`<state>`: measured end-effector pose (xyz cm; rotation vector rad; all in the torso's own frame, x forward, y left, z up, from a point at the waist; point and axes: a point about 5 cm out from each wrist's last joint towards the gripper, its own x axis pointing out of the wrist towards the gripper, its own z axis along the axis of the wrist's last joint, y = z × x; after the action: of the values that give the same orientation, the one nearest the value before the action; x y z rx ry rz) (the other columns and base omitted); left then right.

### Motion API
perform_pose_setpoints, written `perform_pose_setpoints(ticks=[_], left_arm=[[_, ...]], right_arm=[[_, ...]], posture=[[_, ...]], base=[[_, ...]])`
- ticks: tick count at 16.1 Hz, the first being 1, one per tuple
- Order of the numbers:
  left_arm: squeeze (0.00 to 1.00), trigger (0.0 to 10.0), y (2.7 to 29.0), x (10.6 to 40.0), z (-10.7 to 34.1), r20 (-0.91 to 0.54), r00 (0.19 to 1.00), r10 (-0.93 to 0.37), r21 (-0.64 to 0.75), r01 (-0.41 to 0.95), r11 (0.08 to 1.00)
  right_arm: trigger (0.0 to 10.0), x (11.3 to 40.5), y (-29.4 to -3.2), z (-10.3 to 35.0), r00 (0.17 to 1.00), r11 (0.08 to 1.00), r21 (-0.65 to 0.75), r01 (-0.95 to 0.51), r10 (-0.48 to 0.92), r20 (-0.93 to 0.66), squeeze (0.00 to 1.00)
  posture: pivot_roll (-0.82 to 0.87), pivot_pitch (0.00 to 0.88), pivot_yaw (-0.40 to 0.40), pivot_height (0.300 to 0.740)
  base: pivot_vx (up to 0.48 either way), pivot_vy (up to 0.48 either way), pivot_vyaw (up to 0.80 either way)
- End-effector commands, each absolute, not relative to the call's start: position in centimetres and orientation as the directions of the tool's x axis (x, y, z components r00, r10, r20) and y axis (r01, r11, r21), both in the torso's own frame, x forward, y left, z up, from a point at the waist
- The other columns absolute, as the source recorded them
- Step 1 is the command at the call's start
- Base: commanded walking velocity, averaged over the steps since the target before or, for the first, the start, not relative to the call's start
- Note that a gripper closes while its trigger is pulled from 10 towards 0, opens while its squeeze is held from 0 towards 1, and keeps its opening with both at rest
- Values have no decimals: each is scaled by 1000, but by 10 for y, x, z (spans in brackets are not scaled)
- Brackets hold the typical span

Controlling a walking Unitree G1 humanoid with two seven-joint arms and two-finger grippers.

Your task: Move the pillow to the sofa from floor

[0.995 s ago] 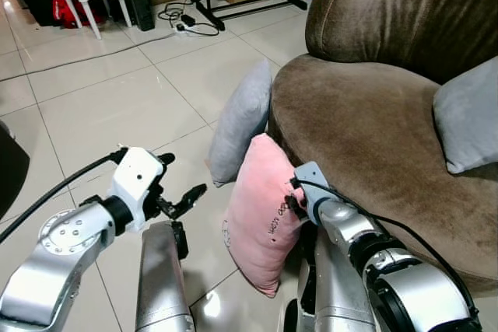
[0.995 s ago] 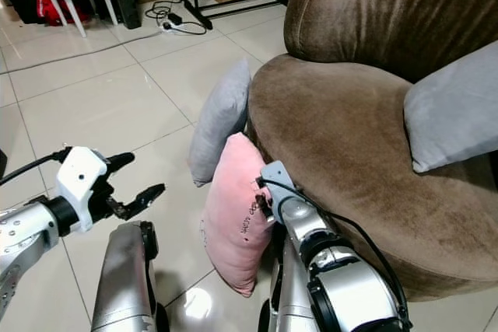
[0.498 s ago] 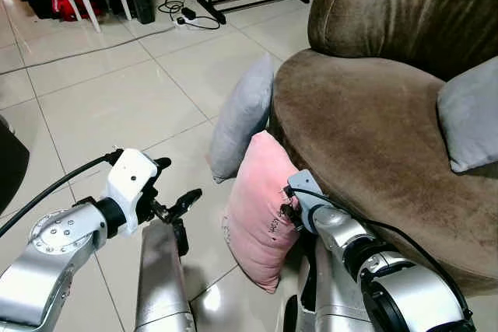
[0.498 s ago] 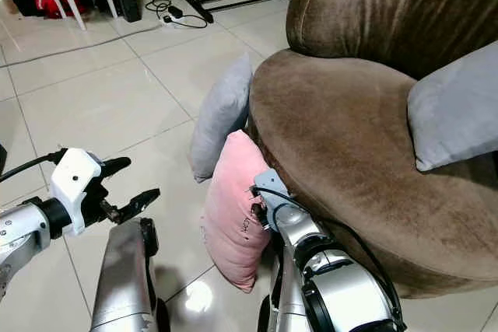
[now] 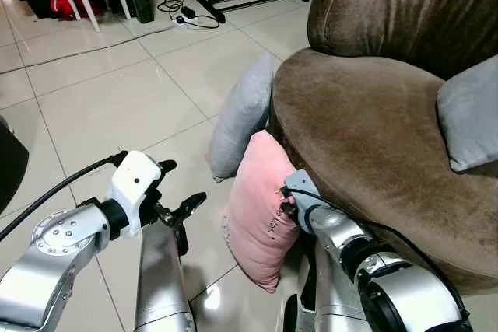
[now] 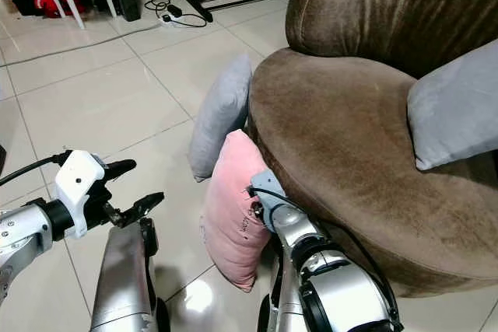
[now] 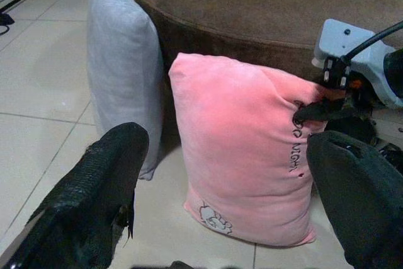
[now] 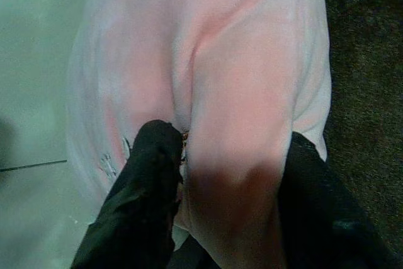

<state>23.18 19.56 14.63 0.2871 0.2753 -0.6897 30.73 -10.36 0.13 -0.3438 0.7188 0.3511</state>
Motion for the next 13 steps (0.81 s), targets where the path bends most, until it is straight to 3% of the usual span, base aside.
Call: perform_pose_setpoints(ticks=[1,13], left_arm=[[0,10000,194,231,146,-346,727,-593,162,669,726],[0,10000,192,239,138,-340,737,-584,167,659,734]], right_arm=[[0,301,-103,-5,676,886,-165,-434,200,-709,0],[0,296,-96,-8,651,869,-114,-481,267,-711,0]], posture=[[195,83,-30,440],[171,0,-43,440]], base=[[0,0,0],[0,0,0]])
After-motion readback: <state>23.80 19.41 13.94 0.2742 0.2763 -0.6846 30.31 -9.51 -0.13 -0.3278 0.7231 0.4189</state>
